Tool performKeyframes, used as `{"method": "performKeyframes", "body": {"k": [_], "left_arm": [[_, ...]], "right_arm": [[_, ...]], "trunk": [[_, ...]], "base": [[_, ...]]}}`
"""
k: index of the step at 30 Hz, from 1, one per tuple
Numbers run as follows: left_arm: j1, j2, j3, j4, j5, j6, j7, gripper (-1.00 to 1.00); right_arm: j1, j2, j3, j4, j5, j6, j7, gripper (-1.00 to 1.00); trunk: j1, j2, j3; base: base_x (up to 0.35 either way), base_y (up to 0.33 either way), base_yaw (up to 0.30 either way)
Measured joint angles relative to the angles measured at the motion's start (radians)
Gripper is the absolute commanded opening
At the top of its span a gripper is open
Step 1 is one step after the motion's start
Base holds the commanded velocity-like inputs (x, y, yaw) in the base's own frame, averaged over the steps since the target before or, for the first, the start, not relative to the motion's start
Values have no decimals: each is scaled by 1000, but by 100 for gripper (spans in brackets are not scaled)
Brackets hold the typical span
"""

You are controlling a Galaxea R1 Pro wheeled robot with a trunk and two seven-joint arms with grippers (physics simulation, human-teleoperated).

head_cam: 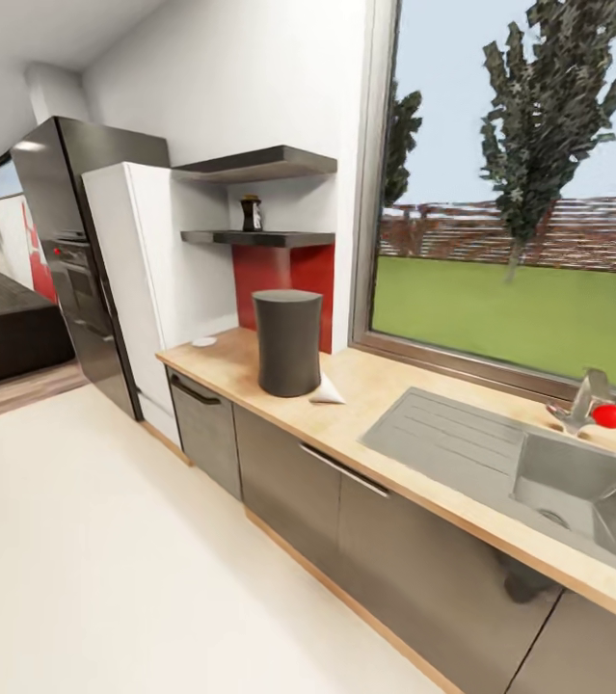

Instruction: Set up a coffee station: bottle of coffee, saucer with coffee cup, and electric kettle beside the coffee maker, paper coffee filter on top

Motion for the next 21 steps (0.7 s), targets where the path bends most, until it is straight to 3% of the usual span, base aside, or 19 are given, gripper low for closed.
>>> {"method": "performKeyframes", "body": {"k": [12, 21], "left_arm": [[0, 0, -1, 0, 1, -1, -3, 100], [0, 0, -2, 0, 2, -1, -7, 100]], "right_arm": [[0, 0, 1, 1, 0, 0, 1, 100], [0, 0, 2, 1, 0, 1, 2, 100]], "trunk": [[0, 0, 0], [0, 0, 0]], "base": [[245, 258, -14], [149, 313, -236]]}}
